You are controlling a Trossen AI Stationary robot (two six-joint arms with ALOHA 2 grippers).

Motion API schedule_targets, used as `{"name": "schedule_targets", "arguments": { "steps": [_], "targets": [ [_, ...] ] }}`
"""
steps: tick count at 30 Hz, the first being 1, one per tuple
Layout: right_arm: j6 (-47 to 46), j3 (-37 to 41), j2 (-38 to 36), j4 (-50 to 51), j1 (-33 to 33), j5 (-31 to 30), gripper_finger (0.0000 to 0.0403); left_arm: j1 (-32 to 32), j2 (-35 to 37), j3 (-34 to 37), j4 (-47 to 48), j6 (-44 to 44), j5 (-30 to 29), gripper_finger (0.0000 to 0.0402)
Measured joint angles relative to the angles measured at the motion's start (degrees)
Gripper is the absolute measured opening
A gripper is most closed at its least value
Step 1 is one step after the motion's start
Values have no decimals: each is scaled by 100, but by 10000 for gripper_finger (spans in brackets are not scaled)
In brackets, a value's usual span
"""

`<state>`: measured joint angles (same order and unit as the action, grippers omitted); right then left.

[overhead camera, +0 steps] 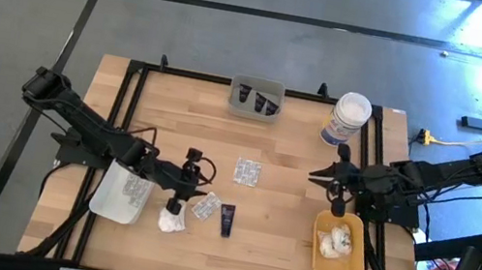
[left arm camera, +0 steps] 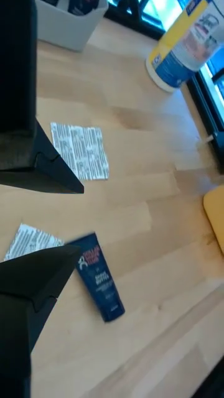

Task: Pick & Place Travel size toiletries
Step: Put the bandage into the white bin

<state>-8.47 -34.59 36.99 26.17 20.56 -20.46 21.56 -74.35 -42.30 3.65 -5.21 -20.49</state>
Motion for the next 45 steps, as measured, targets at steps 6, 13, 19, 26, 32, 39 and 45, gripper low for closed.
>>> {"name": "schedule_targets", "arguments": {
  "steps": [6, 13, 19, 26, 32, 39, 45],
  "targets": [
    [0, 0, 11, 1, 0, 13, 88, 285, 0, 0, 389, 539, 111, 143],
    [0, 0, 13, 1, 0, 12, 103, 623, 0, 0, 779, 1388, 115, 143],
    [0, 0, 13, 2, 0, 19, 116, 920, -85, 0, 787, 1563, 112, 143],
    [2, 0, 13, 2, 0, 36, 130, 1055, -686, 0, 633, 1967, 46, 143],
    [0, 0, 13, 2, 0, 36, 140, 883, -1326, 0, 86, 2402, -303, 143],
    [1, 0, 13, 2, 0, 38, 152, 855, -1622, 0, -506, 2423, -245, 143],
    [1, 0, 13, 2, 0, 39, 161, 878, -1924, -24, -1032, 3153, -646, 143]
  ]
}}
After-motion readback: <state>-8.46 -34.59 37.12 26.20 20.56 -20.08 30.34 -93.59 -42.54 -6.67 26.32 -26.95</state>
